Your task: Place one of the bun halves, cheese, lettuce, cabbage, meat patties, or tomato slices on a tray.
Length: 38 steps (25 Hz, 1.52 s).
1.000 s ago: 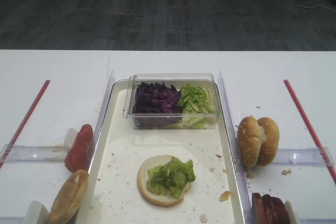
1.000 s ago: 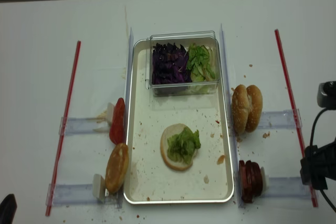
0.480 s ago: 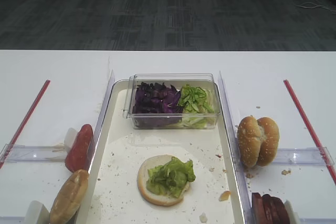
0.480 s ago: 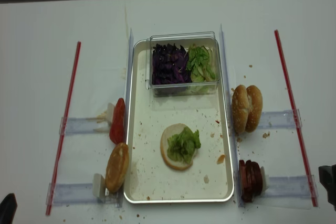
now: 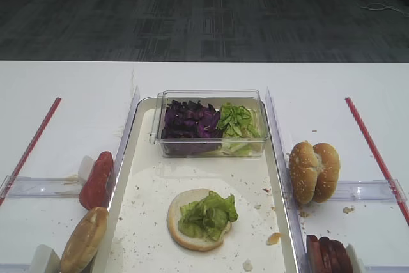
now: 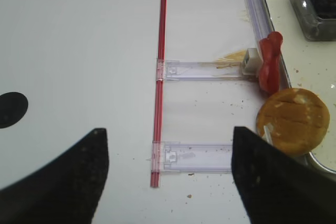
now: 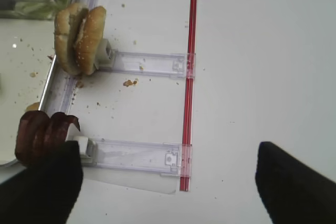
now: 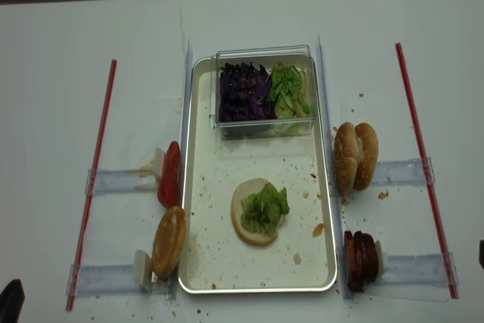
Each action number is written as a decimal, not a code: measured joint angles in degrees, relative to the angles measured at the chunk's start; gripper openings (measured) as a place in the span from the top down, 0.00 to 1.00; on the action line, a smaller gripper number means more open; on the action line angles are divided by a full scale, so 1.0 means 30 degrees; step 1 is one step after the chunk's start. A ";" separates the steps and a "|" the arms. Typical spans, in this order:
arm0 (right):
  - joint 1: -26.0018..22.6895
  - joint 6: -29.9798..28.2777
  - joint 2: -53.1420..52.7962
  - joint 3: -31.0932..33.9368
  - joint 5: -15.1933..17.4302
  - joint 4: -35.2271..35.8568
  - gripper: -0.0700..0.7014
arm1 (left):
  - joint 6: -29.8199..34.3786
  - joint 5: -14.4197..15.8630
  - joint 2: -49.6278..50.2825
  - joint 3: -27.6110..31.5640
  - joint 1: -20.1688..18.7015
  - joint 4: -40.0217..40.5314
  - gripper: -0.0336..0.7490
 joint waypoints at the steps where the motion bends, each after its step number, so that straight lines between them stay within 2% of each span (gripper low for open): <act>1: 0.0000 0.0000 -0.0456 0.0000 0.0036 0.0000 0.02 | 0.0000 0.0000 0.0000 0.0000 0.0000 0.0000 0.33; 10: 0.0000 0.0031 -0.3611 0.0000 0.0155 -0.0011 0.02 | 0.0000 0.0000 0.0000 0.0000 0.0000 0.0000 0.33; 38: 0.0000 0.0069 -0.3689 0.0000 0.0246 -0.0085 0.02 | 0.0000 0.0000 0.0000 0.0000 0.0000 0.0000 0.33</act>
